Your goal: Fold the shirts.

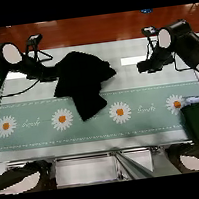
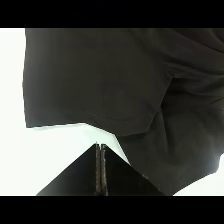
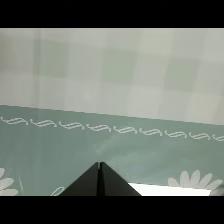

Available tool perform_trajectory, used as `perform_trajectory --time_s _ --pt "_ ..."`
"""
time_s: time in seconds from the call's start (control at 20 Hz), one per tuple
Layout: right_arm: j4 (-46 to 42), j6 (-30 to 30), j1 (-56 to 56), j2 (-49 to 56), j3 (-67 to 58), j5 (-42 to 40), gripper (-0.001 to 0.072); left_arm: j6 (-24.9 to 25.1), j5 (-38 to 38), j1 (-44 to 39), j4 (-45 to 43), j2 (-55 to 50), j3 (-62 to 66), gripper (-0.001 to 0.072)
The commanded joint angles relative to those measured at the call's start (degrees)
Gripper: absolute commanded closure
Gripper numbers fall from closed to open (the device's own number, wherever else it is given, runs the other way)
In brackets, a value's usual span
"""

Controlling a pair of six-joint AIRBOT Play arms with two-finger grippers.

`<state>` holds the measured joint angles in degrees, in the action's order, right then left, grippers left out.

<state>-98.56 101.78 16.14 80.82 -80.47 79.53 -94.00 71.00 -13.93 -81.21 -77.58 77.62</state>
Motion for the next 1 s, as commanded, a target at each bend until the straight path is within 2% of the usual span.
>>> perform_trajectory --time_s 0.0,0.95 --pt "0.00 0.02 0.04 0.02 0.00 0.02 0.0690 0.02 0.00 -0.02 -0.02 0.00 0.00 0.0685" --pt "0.00 0.00 0.04 0.02 0.00 -1.11 0.0690 0.02 -0.02 -0.02 -0.02 0.00 0.00 0.0685"
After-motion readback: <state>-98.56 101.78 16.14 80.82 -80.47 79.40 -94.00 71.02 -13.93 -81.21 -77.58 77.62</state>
